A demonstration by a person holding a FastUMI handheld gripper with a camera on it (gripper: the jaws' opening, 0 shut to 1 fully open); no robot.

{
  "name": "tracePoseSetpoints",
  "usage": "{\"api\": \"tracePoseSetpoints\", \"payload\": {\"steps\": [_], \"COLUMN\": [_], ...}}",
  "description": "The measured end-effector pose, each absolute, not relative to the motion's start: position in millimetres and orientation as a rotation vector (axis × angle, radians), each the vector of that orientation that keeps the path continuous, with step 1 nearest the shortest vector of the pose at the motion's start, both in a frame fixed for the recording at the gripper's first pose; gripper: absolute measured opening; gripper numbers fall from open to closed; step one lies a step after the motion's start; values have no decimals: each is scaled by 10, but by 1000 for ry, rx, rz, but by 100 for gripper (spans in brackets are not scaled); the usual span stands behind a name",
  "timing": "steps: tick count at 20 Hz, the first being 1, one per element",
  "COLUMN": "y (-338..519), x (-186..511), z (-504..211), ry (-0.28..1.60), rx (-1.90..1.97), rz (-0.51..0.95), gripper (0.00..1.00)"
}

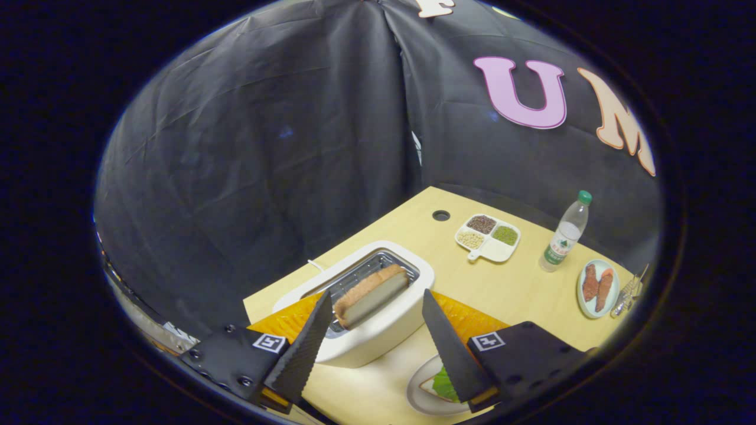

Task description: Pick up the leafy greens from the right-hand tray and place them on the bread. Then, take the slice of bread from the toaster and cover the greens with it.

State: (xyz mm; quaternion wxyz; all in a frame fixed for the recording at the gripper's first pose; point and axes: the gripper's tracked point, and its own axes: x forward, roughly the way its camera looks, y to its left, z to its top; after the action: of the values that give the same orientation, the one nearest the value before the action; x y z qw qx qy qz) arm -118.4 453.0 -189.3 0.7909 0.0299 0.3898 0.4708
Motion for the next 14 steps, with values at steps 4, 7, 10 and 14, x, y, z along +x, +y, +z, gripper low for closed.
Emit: {"api": "tracePoseSetpoints", "payload": {"steps": [4,7,10,14], "y": [4692,4763,4818,4888], "x": [-1171,-1143,-1136,-1153], "z": [-1951,-2009,-2123,-2197], "ry": [855,877,907,933], "rx": [59,43,29,20], "rz": [1009,992,978,974], "gripper": [98,98,98,95]}}
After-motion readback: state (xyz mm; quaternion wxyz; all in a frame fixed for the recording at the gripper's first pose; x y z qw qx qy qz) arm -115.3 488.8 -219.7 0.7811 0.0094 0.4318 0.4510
